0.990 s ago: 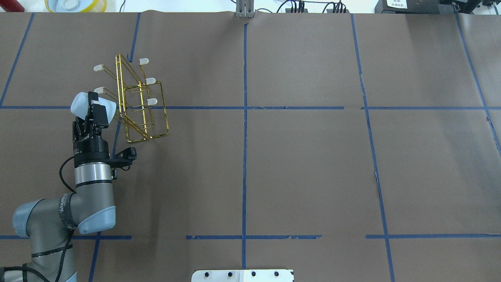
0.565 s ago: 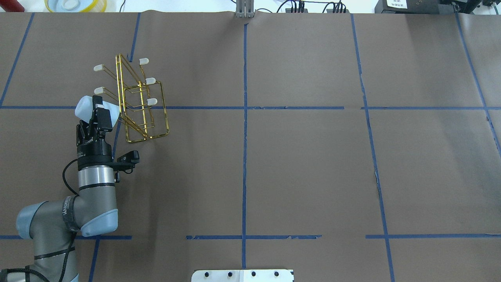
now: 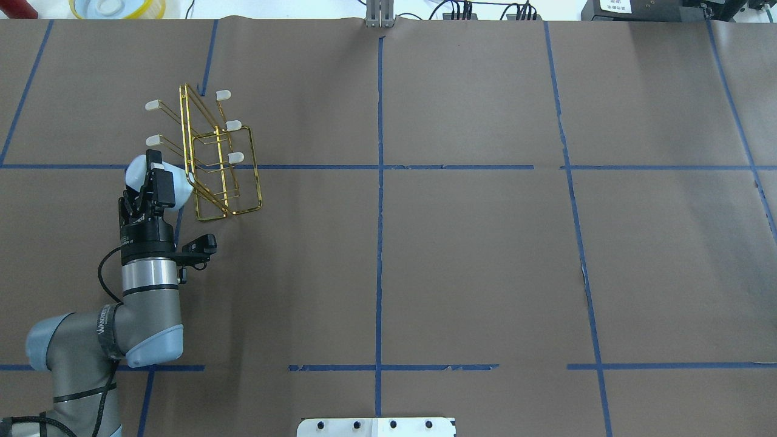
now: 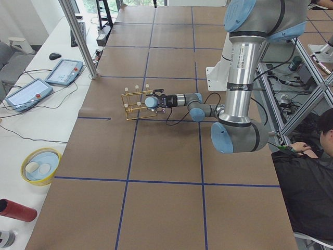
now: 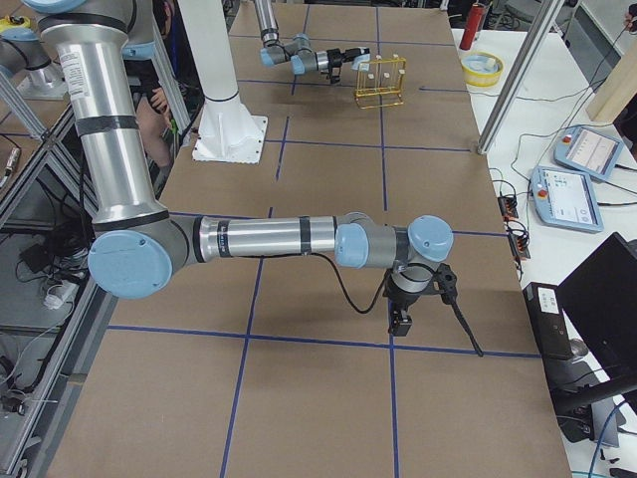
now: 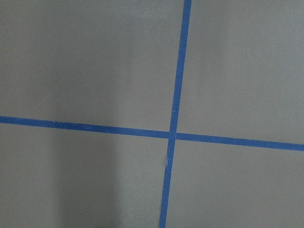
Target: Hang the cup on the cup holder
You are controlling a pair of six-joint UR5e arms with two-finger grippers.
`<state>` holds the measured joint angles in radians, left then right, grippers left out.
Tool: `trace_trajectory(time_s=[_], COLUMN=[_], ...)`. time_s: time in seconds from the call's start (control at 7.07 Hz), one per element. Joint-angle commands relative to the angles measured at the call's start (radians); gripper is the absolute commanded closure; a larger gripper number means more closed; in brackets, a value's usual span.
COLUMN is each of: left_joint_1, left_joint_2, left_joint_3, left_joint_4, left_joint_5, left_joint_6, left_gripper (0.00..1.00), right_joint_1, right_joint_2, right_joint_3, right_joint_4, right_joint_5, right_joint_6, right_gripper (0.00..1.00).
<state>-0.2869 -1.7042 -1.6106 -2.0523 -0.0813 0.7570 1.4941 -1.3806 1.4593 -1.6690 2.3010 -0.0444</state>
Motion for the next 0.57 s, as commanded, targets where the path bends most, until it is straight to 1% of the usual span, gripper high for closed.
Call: trace_trajectory(time_s=[0.0, 0.28, 0.42], left_joint_1=[0.0, 0.0, 0.002], left_joint_2=[0.002, 0.011, 0.015], left_joint_3=[-0.002, -0.012, -0.034], left_joint_4=[-0.002, -0.005, -0.009], left_joint_5=[0.0, 0.006, 0.008], left_joint_6=[-0.002, -0.004, -0.022], left_gripper=[0.0, 0.0, 0.0], right_joint_1=[0.0, 0.0, 0.0], right_joint_2=[0.0, 0.0, 0.0], right_joint_3=[0.0, 0.0, 0.0], right_joint_4=[0.0, 0.0, 0.0], right_joint_5=[0.0, 0.0, 0.0], right_joint_6=[0.0, 0.0, 0.0], right_gripper=[0.0, 0.0, 0.0])
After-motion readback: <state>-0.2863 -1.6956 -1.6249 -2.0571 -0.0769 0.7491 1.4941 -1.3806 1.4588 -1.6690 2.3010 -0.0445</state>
